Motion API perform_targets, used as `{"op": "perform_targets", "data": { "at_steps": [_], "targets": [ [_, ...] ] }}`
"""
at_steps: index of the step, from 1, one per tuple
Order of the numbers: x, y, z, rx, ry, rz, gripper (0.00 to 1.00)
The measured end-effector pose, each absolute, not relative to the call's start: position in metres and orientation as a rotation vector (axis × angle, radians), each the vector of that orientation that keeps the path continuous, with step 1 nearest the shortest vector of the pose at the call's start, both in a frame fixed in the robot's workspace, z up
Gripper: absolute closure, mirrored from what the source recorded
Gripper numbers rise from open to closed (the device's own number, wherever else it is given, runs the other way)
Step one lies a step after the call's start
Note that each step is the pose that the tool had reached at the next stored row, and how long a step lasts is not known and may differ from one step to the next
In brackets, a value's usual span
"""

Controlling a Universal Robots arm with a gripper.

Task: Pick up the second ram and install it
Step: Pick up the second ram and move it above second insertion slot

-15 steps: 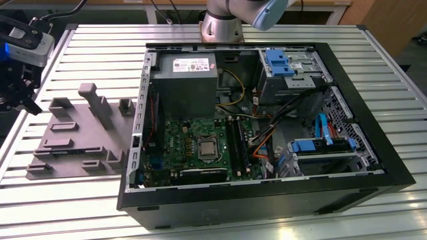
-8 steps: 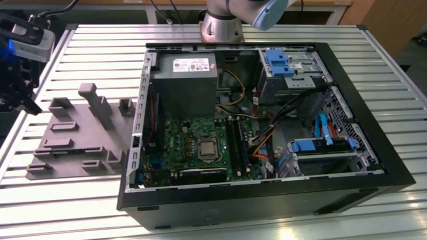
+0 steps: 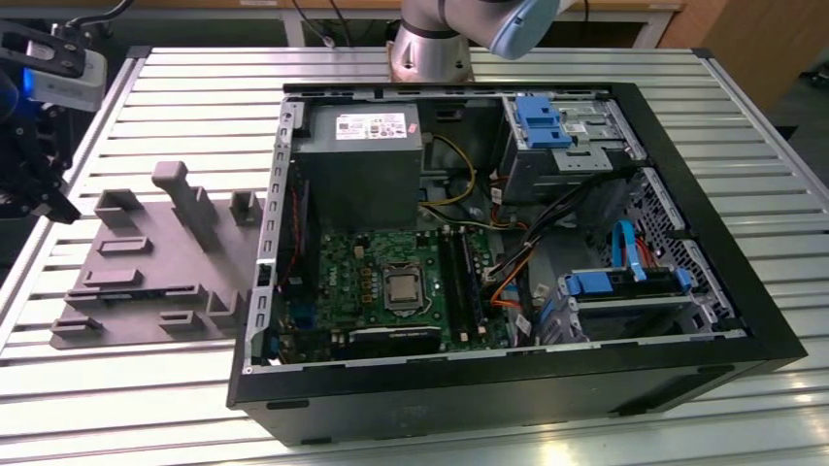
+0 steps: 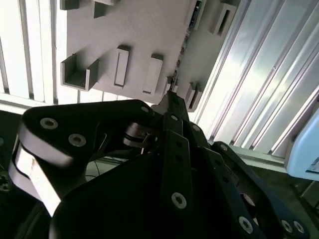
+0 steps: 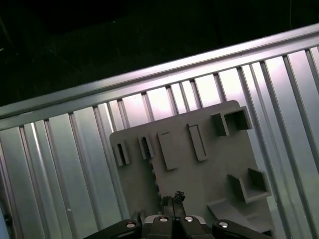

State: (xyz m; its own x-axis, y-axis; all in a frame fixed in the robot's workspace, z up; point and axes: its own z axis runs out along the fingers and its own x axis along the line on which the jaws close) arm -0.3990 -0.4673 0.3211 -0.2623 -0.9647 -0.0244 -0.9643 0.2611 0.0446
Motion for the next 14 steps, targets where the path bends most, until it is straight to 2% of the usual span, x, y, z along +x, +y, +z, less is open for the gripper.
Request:
{"op": "perform_targets", "data": {
  "at_steps": [14],
  "targets": [
    [-0.399,-0.4673,0.3206,2.16,-2.262,-0.077,0.89]
  ]
}}
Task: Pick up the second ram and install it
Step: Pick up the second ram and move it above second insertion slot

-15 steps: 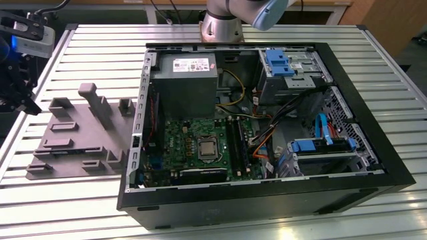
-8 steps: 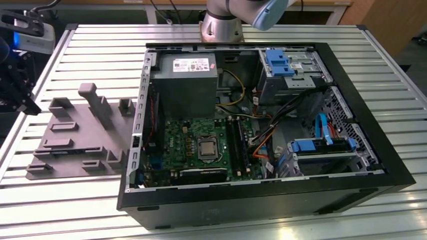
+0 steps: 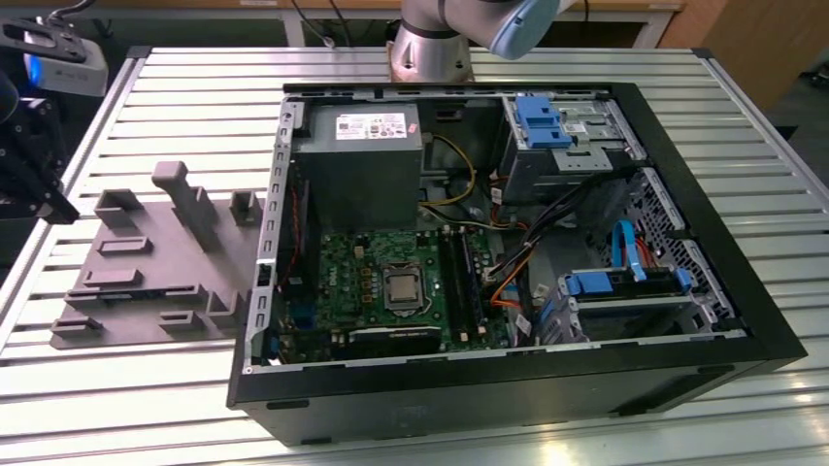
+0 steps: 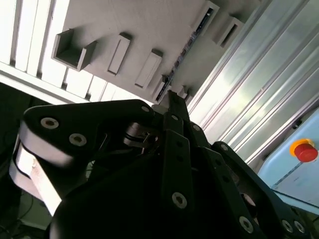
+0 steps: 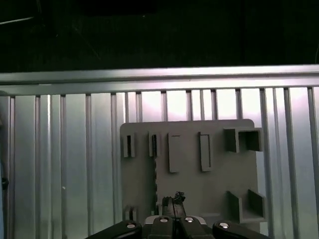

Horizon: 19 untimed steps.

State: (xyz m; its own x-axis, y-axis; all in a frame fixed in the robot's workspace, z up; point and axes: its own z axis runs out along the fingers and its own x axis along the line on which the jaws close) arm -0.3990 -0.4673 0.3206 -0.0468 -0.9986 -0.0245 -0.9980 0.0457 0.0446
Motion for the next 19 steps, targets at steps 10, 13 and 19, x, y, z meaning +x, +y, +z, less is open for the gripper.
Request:
{"op": "perform_targets", "data": {
  "at_steps": [10,13,19],
  "targets": [
    [-0.399,-0.4673,0.3186,2.197,-2.224,-0.076,0.89],
    [-0.399,-0.4673,0.317,2.197,-2.225,-0.076,0.89],
    [-0.399,-0.4673,0.3135,2.197,-2.225,-0.076,0.89]
  ]
}}
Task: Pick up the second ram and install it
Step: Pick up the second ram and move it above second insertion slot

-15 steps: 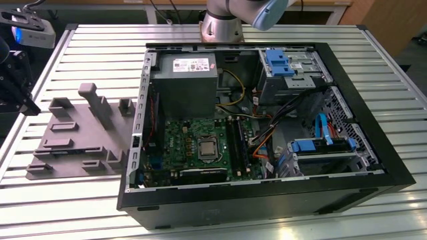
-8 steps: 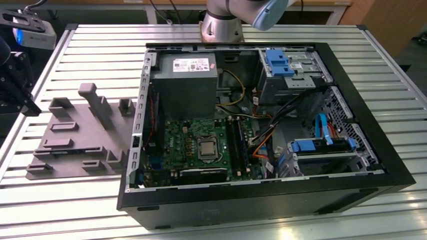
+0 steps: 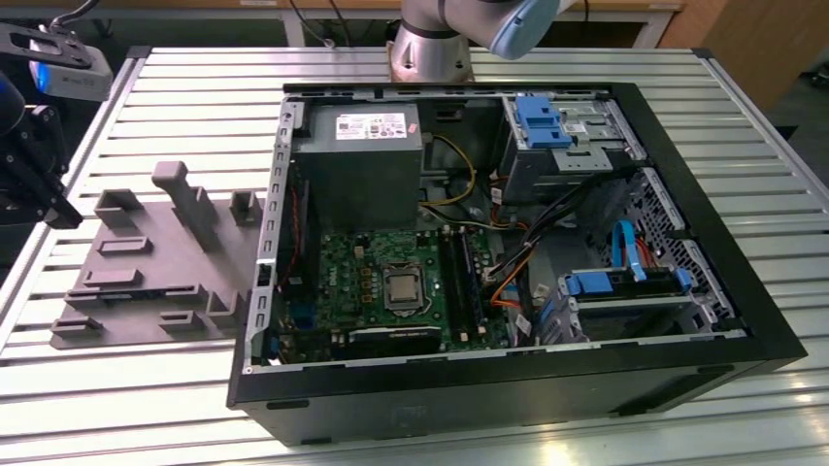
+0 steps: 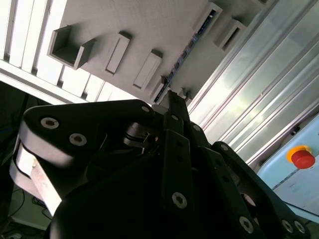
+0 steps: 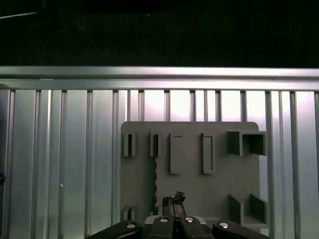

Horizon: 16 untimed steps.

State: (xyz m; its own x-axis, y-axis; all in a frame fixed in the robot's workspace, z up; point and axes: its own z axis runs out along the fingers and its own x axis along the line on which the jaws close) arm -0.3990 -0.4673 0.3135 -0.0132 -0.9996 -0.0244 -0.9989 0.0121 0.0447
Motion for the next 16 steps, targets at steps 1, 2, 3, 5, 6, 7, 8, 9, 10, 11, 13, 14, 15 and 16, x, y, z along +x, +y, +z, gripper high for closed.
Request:
{"op": "perform_targets", "data": {
  "at_steps": [1,2,3,5,6,7,8,9,10,11,13,14,15,16],
  "targets": [
    [-0.399,-0.4673,0.3131,2.197,-2.225,-0.076,0.89],
    [-0.399,-0.4673,0.3127,2.197,-2.225,-0.077,0.89],
    [-0.399,-0.4673,0.3123,2.197,-2.225,-0.077,0.89],
    [-0.399,-0.4673,0.3116,2.197,-2.225,-0.076,0.89],
    [-0.399,-0.4673,0.3113,2.197,-2.225,-0.076,0.89],
    [-0.399,-0.4673,0.311,2.197,-2.225,-0.076,0.89],
    [-0.399,-0.4673,0.3107,2.197,-2.225,-0.076,0.89],
    [-0.399,-0.4673,0.3103,2.197,-2.225,-0.076,0.89],
    [-0.399,-0.4673,0.31,2.197,-2.225,-0.076,0.89],
    [-0.399,-0.4673,0.3097,2.197,-2.225,-0.076,0.89],
    [-0.399,-0.4673,0.309,2.197,-2.225,-0.076,0.89],
    [-0.399,-0.4673,0.3088,2.197,-2.225,-0.076,0.89],
    [-0.399,-0.4673,0.3084,2.197,-2.225,-0.076,0.89],
    [-0.399,-0.4673,0.3081,2.197,-2.225,-0.076,0.89]
  ]
}}
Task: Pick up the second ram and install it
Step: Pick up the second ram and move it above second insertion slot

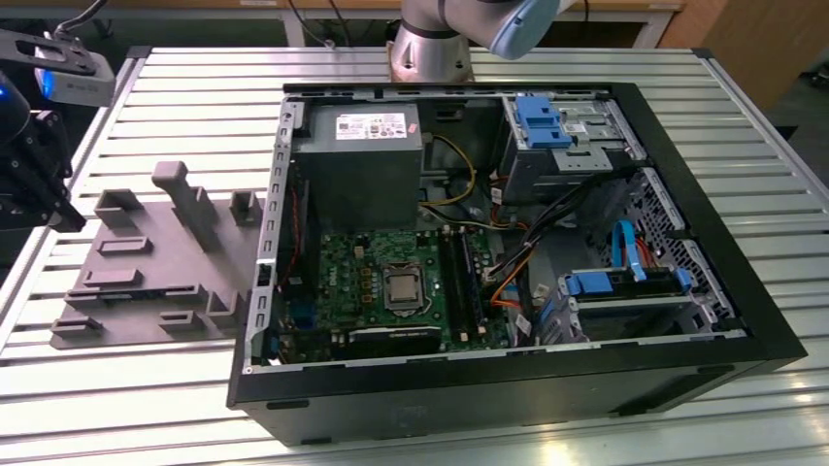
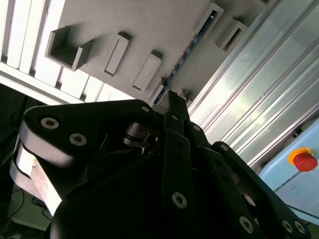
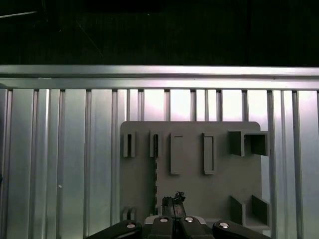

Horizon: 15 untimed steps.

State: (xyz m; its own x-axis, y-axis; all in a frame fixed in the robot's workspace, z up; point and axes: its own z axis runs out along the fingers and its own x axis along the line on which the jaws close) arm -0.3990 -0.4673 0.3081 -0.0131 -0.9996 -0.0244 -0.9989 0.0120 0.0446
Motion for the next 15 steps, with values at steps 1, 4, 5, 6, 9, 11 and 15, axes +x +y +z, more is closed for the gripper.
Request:
{"op": "perform_targets", "data": {
  "at_steps": [1,4,5,6,9,11,15],
  "targets": [
    [-0.399,-0.4673,0.3079,2.197,-2.225,-0.076,0.89],
    [-0.399,-0.4673,0.3071,2.197,-2.225,-0.077,0.89],
    [-0.399,-0.4673,0.3069,2.197,-2.225,-0.077,0.89],
    [-0.399,-0.4673,0.3066,2.197,-2.225,-0.076,0.89],
    [-0.399,-0.4673,0.3059,2.197,-2.225,-0.077,0.89],
    [-0.399,-0.4673,0.3054,2.197,-2.225,-0.076,0.89],
    [-0.399,-0.4673,0.3045,2.197,-2.225,-0.076,0.89]
  ]
}}
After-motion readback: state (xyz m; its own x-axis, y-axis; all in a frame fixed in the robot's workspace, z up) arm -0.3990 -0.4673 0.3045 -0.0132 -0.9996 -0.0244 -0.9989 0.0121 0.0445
